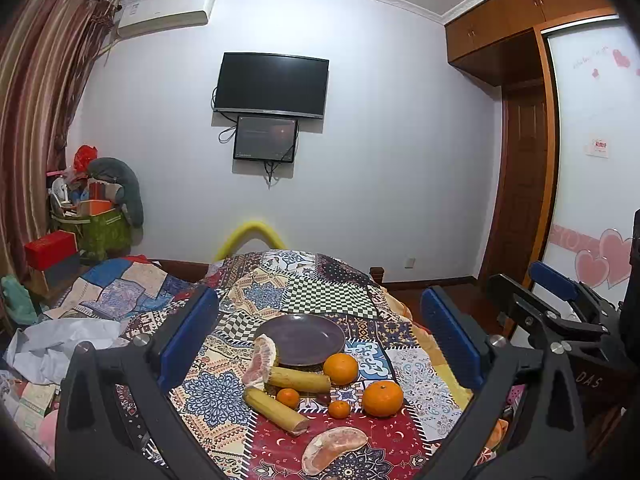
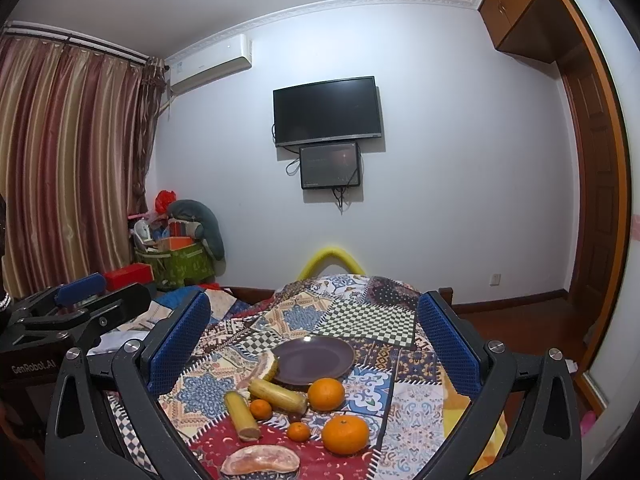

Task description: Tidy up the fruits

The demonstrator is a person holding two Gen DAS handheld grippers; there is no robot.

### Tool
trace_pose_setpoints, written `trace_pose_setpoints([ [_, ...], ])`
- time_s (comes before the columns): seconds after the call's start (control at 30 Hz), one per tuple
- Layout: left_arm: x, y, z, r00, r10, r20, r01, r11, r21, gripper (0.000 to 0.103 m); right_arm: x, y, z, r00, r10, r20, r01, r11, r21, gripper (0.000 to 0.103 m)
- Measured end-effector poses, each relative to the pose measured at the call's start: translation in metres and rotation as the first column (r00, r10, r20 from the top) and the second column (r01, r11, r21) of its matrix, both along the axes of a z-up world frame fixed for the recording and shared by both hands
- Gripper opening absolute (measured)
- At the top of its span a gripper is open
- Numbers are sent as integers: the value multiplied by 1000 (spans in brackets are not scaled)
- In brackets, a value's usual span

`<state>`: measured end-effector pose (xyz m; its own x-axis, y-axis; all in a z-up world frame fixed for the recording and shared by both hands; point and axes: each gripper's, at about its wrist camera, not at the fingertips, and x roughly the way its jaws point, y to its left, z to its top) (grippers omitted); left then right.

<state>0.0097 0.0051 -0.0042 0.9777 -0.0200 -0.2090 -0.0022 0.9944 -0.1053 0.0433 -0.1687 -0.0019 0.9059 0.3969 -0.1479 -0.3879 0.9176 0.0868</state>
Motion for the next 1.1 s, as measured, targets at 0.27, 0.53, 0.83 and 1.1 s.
trace_pose_setpoints([
  [0.27, 10, 1, -7, 1000, 9, -25, -8, 1000, 11, 103, 10, -2, -7, 999, -7, -49, 8, 1000, 13, 103],
  [0.53, 40, 17, -34, 991, 34, -131, -34, 999, 0, 103, 29, -4, -26, 993, -28, -115, 24, 999, -37, 103],
  [0.83, 93, 34, -89, 937, 78, -340, -80, 997, 9, 91, 60, 0, -67, 966, -57, -253, 20, 989, -145, 103],
  [1.1, 125, 44, -136, 874, 56, -483, -84, 996, -35, 91, 85, 3, -108, 918, -56, -394, -29, 978, -205, 103],
])
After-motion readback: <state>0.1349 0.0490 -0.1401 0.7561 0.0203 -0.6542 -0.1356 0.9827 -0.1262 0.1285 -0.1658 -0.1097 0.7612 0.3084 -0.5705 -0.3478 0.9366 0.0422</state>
